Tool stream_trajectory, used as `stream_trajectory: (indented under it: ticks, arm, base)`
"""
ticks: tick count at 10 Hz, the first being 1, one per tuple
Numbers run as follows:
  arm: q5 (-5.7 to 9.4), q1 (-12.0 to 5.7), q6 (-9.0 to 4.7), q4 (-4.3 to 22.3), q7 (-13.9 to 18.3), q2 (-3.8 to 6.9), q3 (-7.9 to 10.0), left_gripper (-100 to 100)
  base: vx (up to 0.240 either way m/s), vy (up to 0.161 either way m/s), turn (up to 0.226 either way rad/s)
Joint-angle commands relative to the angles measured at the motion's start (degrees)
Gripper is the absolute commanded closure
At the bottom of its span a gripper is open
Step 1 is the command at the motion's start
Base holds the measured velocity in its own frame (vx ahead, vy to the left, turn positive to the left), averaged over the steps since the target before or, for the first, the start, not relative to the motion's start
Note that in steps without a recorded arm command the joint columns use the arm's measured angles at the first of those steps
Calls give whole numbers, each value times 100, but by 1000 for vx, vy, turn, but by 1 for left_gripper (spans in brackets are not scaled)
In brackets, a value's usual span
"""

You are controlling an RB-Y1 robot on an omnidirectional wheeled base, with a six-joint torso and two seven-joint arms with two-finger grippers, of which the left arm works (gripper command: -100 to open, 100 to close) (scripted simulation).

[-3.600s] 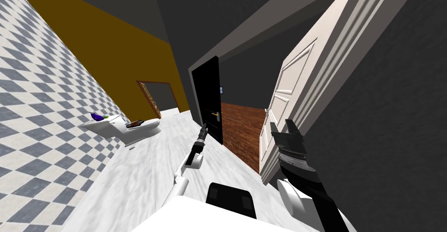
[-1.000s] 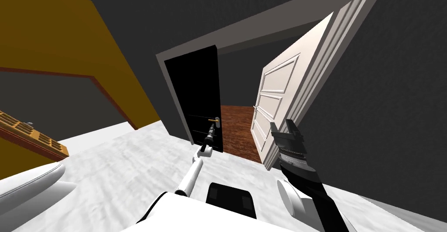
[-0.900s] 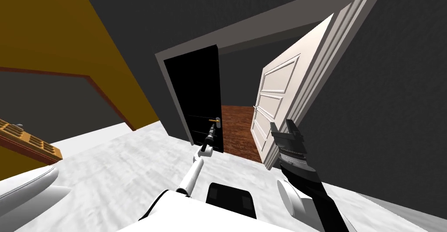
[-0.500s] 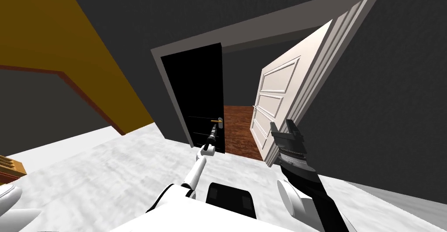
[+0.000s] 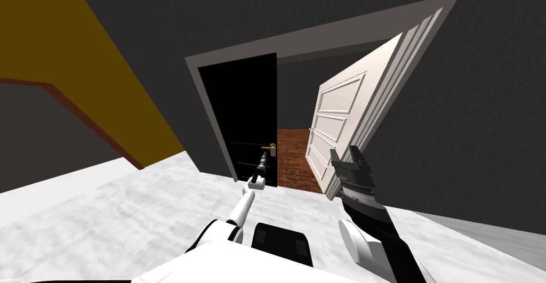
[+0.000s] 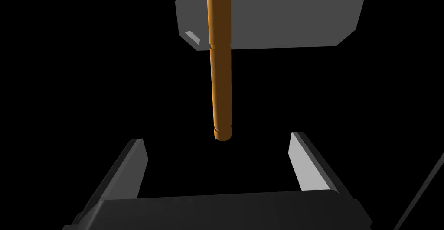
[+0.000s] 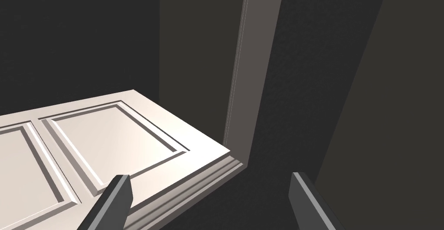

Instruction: Push the door open

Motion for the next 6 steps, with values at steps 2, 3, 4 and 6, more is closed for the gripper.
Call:
stream_trajectory:
  ticks: [2,3,4,6]
  arm:
    - [9,-8,-13,18,4,276,21,-100]
    - [12,-12,-19,27,5,338,31,-100]
    - [17,-15,-26,35,7,371,42,-100]
    - [25,-23,-39,53,10,340,63,-100]
  base:
    - [141,8,-24]
    - [212,-18,-17]
    - [204,-12,-16]
    - [197,-12,-22]
